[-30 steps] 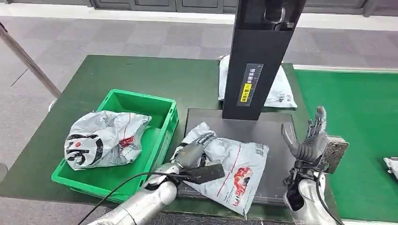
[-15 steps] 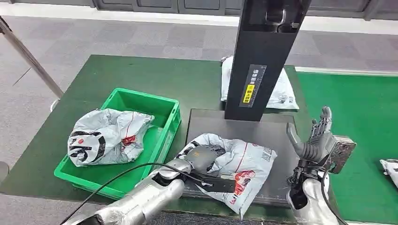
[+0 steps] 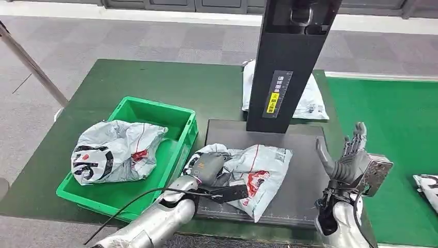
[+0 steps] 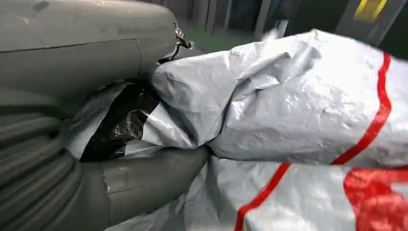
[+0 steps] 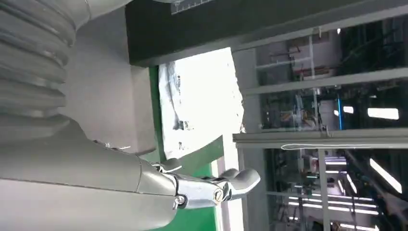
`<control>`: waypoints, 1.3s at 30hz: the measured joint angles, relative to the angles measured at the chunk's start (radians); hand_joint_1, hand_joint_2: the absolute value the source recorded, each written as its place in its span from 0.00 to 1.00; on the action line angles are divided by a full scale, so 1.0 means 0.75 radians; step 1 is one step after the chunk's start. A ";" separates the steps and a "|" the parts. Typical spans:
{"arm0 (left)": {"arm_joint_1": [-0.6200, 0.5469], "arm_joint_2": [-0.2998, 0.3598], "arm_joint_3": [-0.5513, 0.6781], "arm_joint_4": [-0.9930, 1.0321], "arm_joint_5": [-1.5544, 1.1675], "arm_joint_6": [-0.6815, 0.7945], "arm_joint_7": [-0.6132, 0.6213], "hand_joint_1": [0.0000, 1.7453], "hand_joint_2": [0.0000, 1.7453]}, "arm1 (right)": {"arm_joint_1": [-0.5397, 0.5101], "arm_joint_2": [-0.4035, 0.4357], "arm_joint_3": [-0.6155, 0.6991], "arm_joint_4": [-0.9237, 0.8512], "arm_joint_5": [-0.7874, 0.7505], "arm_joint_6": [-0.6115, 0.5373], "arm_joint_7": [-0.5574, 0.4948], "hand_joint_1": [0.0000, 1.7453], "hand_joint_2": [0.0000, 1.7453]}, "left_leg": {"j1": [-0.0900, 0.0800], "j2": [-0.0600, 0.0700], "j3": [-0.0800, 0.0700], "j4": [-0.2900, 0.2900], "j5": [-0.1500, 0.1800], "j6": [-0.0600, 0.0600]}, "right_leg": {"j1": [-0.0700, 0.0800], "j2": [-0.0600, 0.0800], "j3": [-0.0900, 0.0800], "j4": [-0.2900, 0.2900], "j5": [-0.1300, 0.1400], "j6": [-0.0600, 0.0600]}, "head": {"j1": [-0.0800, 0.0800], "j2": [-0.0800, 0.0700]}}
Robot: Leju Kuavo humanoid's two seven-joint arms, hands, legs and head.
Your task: Moved the parcel from conveyor to table for the left to box.
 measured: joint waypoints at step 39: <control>0.303 0.305 0.744 -0.943 -0.418 0.318 -0.018 0.00 1.00 | 0.059 0.004 -0.053 -0.073 -0.080 -0.007 -0.008 0.00 1.00 | 0.000 0.003 -0.007 0.000 0.000 0.000 | 0.000 0.003 -0.008 0.000 -0.001 -0.002 | 0.000 0.000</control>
